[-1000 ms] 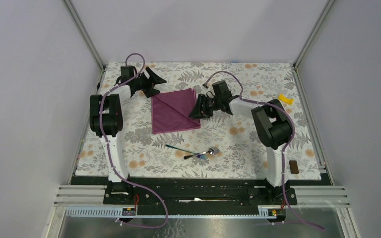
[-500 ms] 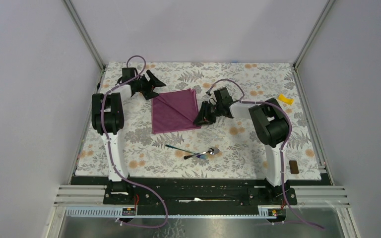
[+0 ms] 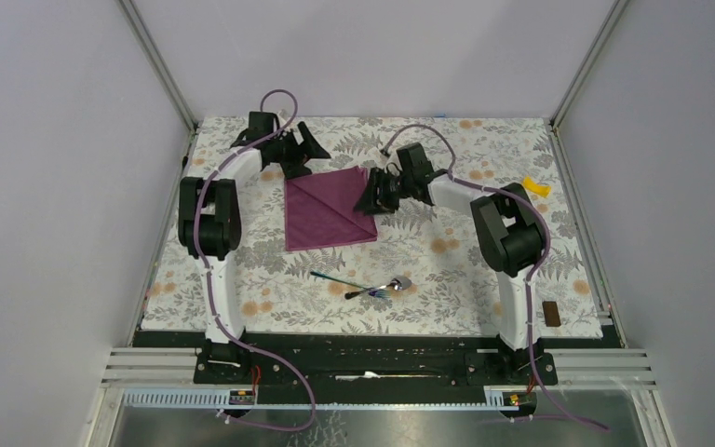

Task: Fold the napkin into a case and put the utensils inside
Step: Smooth out the upper triangle-folded napkin at the center of the board, then rotate the upper triangle-folded napkin at the center of the board.

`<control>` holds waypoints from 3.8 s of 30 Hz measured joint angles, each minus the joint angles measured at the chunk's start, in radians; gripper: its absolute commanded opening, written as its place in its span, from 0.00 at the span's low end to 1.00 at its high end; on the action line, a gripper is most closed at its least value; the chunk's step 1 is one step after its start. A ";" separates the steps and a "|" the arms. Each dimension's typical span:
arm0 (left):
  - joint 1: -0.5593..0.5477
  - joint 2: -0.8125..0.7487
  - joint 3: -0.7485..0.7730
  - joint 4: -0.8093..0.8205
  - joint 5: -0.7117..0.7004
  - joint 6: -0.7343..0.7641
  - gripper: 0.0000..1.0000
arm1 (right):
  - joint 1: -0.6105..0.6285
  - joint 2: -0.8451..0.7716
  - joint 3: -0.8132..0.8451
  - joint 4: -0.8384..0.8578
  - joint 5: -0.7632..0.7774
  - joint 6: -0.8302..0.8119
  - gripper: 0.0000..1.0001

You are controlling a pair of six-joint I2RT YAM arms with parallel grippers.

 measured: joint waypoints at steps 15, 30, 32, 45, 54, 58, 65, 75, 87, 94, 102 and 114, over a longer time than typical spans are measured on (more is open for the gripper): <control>-0.046 -0.021 -0.195 0.130 0.055 -0.079 0.90 | -0.003 0.325 0.494 0.039 0.131 0.048 0.22; -0.069 -0.018 -0.175 0.105 0.054 -0.061 0.91 | -0.008 0.239 0.278 0.074 0.258 0.091 0.40; -0.072 -0.018 -0.173 0.104 0.054 -0.061 0.91 | -0.008 0.212 0.254 0.061 0.245 0.079 0.44; -0.035 -0.084 -0.099 -0.043 0.012 -0.004 0.96 | 0.154 -0.045 0.018 0.008 0.183 0.011 0.22; -0.008 -0.370 -0.282 -0.119 -0.035 0.079 0.97 | 0.348 0.071 0.185 -0.110 0.373 -0.065 0.00; 0.002 -0.468 -0.359 -0.151 -0.055 0.116 0.98 | 0.350 0.126 0.226 -0.138 0.463 -0.104 0.00; 0.016 -0.539 -0.445 -0.185 -0.080 0.157 0.98 | 0.350 0.156 0.268 -0.168 0.524 -0.131 0.00; 0.019 -0.550 -0.458 -0.208 -0.082 0.175 0.98 | 0.343 0.041 0.096 -0.169 0.542 -0.126 0.00; 0.019 -0.549 -0.458 -0.195 -0.039 0.163 0.98 | 0.065 -0.093 -0.058 -0.286 0.554 -0.183 0.03; 0.018 -0.516 -0.459 -0.158 0.036 0.113 0.99 | -0.062 -0.040 0.056 -0.382 0.735 -0.302 0.06; -0.075 -0.514 -0.568 0.032 0.059 -0.038 0.95 | -0.131 0.032 0.175 -0.434 0.889 -0.487 0.29; -0.210 -0.259 -0.407 0.159 -0.083 -0.102 0.48 | -0.083 -0.156 0.101 -0.405 0.613 -0.405 0.55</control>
